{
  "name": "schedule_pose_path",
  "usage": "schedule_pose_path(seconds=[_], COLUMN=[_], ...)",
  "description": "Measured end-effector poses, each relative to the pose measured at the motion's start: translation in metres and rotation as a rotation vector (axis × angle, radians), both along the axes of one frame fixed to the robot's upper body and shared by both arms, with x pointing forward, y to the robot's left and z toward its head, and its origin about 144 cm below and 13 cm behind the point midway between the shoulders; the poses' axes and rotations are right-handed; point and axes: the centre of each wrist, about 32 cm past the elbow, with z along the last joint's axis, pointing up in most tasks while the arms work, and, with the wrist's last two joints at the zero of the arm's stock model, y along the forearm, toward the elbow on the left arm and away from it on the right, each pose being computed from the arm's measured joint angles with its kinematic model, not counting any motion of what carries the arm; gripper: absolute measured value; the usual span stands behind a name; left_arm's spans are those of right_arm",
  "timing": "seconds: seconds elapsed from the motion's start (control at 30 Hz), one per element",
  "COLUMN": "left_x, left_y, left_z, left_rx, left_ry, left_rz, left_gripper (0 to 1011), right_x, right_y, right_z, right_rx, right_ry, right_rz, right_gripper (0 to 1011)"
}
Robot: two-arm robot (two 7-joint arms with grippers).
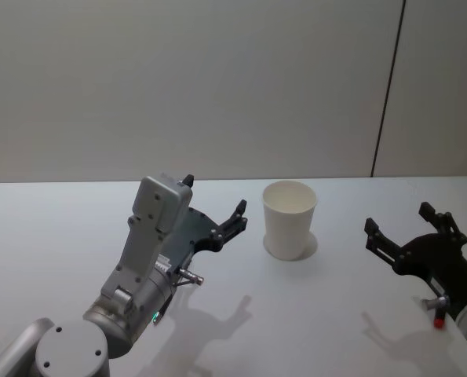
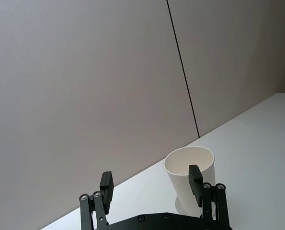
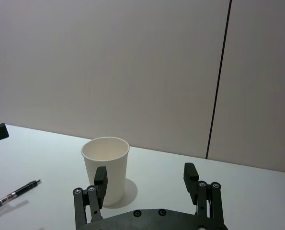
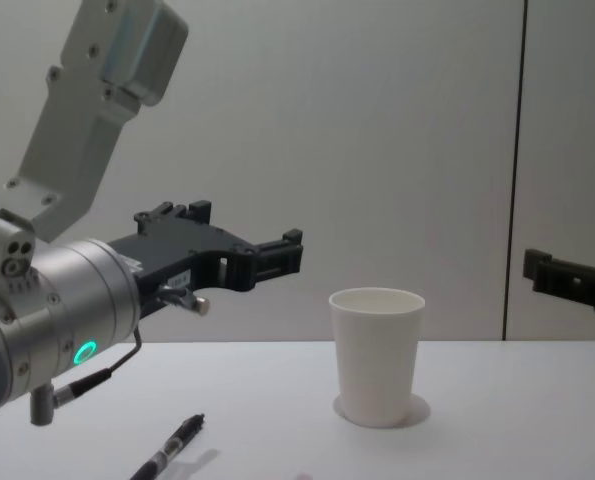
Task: Place the pen into the pen holder.
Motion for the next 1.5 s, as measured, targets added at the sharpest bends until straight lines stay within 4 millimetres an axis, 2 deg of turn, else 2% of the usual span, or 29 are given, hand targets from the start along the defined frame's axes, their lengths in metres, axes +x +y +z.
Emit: schedule_pose_path(seconds=[1.03,1.5], left_x=[0.0,0.0], left_y=[0.0,0.0], left_z=[0.0,0.0], left_rx=[0.0,0.0], left_ry=[0.0,0.0], left_rz=[0.0,0.0], left_gripper=[1000,999], right_x=[0.0,0.001], right_y=[-0.002,-0.01], right_z=[0.001,0.014], right_rx=[0.009,0.036], right_ry=[0.008,0.066], right_rz=[0.0,-0.037], right_gripper=[1002,1001])
